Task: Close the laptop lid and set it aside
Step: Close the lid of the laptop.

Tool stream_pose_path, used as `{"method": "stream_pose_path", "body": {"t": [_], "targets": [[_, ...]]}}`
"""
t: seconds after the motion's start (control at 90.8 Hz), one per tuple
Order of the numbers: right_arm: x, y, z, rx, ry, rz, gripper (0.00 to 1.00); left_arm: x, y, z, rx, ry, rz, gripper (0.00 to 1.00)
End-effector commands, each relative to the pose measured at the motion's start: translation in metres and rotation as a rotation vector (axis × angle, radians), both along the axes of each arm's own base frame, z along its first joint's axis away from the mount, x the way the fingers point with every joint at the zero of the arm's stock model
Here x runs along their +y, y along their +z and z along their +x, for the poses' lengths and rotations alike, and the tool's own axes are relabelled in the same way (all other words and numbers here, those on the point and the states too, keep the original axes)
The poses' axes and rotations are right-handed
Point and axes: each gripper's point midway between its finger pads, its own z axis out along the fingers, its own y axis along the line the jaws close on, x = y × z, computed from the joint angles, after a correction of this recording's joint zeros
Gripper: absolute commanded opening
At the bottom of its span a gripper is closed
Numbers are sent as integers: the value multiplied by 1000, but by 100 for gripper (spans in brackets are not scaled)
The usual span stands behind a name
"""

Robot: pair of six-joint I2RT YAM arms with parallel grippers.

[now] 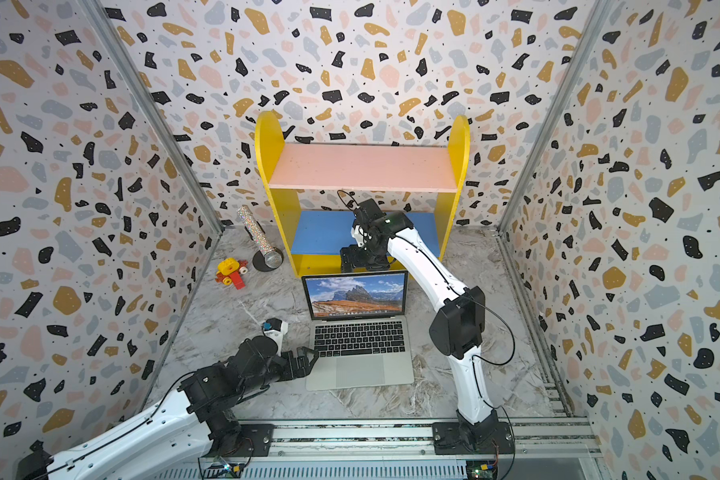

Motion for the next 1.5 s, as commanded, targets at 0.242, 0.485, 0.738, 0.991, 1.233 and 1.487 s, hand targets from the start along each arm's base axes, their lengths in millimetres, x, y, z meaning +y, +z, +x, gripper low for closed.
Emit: {"method": "stream_pose_path", "body": {"t": [0.242, 0.485, 0.738, 0.991, 1.233, 1.487], "targets": [[-3, 16, -37, -16, 58, -56, 98, 18, 8, 2, -50, 46, 48, 100], [-2, 10, -40, -32, 46, -103, 100, 28, 15, 3, -75, 86, 60, 100], [-3, 5, -41, -50, 9, -155, 100, 35, 20, 3, -90, 109, 64, 100], [-13, -2, -44, -28, -64, -188, 100, 39, 23, 3, -94, 122, 69, 100], [-17, -6, -50, -15, -93, -204, 100, 40, 21, 2, -89, 127, 75, 100], [-18, -7, -55, -10, -103, -210, 100, 43, 22, 2, -88, 139, 83, 100]]}}
